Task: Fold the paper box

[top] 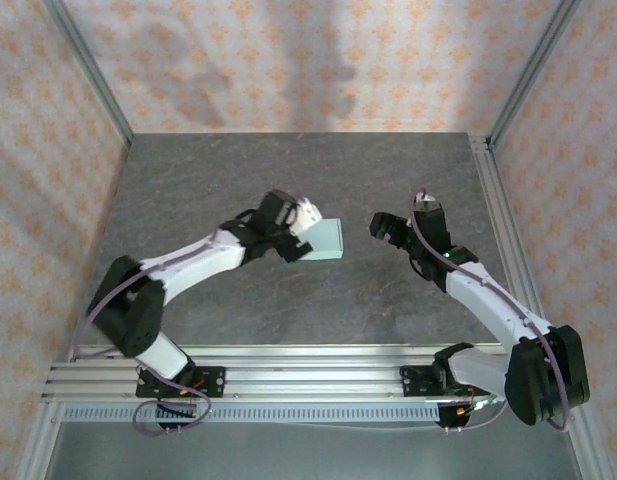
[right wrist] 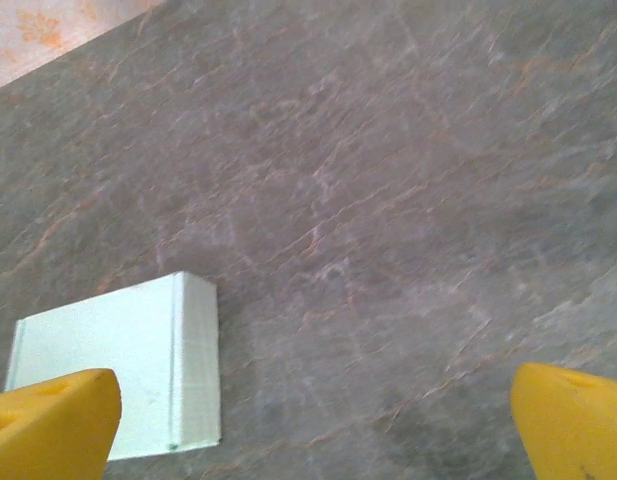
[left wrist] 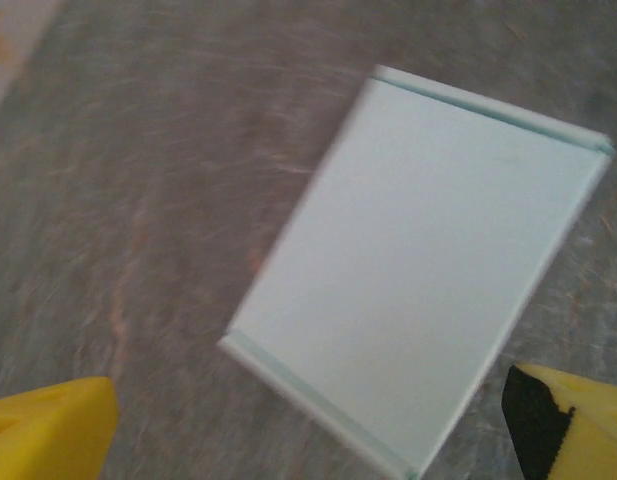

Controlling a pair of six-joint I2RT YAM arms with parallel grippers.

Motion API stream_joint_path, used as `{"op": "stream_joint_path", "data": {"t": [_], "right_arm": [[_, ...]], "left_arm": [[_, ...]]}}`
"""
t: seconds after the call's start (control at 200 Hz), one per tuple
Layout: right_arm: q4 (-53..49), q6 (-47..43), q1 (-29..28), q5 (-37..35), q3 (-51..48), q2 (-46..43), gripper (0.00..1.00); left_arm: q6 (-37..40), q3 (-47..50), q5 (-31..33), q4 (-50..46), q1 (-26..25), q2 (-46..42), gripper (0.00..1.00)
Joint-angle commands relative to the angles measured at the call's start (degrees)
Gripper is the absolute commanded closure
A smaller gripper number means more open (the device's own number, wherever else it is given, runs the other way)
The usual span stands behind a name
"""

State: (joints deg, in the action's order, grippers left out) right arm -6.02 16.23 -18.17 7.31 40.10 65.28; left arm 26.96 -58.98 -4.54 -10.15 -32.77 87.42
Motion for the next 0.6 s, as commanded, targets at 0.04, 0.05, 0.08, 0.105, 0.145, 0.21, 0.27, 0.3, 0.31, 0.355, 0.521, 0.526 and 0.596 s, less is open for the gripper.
{"op": "stream_joint_path", "data": {"t": [0.04,0.05,0.08,0.105,0.145,0.21,0.27,0.3,0.31,0.355,0.521,0.526,0.596], "right_arm": [[11.75,-12.76,1.14,-11.66,-3.65,-2.83,0.01],[12.35,-13.25,1.41,-12.31,-3.94,-2.82,0.01],[13.93,-14.7,2.4,-13.44,-4.72,-2.74,0.01],[14.86,-15.85,3.26,-13.94,-5.29,-2.58,0.01],[15.97,-17.49,4.47,-15.04,-6.13,-2.24,0.01],[16.26,-19.4,6.12,-17.66,-6.97,-1.2,0.01],[19.45,-20.51,7.71,-19.48,-8.9,0.19,0.01],[22.02,-21.14,8.42,-19.74,-10.25,0.94,0.01],[22.83,-21.45,8.7,-19.8,-10.66,1.2,0.01],[28.44,-22.18,9.94,-19.75,-13.18,2.2,0.01],[50.69,-20.23,15.2,-14.04,-20.52,11.34,0.01],[51.25,-20.12,15.32,-13.84,-20.64,11.66,0.01],[55.5,-18.28,16.91,-10.25,-21.2,14.42,0.01]], "left_arm": [[-13.14,8.14,-2.87,8.33,7.46,-8.73,0.0],[-13.46,8.63,-2.57,8.82,8.06,-9.23,0.0],[-14.4,10.62,-1.54,10.32,9.66,-10.93,0.0],[-15.17,12.2,-0.63,11.35,10.9,-12.12,0.0],[-16.27,14.08,1.66,12.7,12.76,-13.88,0.0],[-17.53,16.99,4.1,14.41,15.52,-16.15,0.0],[-18.37,20.08,5.43,16.89,18.3,-17.74,0.0],[-18.94,21.92,6.13,18.81,19.65,-18.25,0.0],[-19.13,22.56,6.25,19.37,20.2,-18.42,0.0],[-20.46,25.31,6.41,23.21,22.5,-18.73,0.0],[-23.74,31.8,4.95,36.76,30.43,-15.91,0.0],[-23.81,31.85,4.88,37.34,30.68,-15.76,0.0],[-26.88,31.81,0.09,40.36,33.98,-14.01,0.0]]}}
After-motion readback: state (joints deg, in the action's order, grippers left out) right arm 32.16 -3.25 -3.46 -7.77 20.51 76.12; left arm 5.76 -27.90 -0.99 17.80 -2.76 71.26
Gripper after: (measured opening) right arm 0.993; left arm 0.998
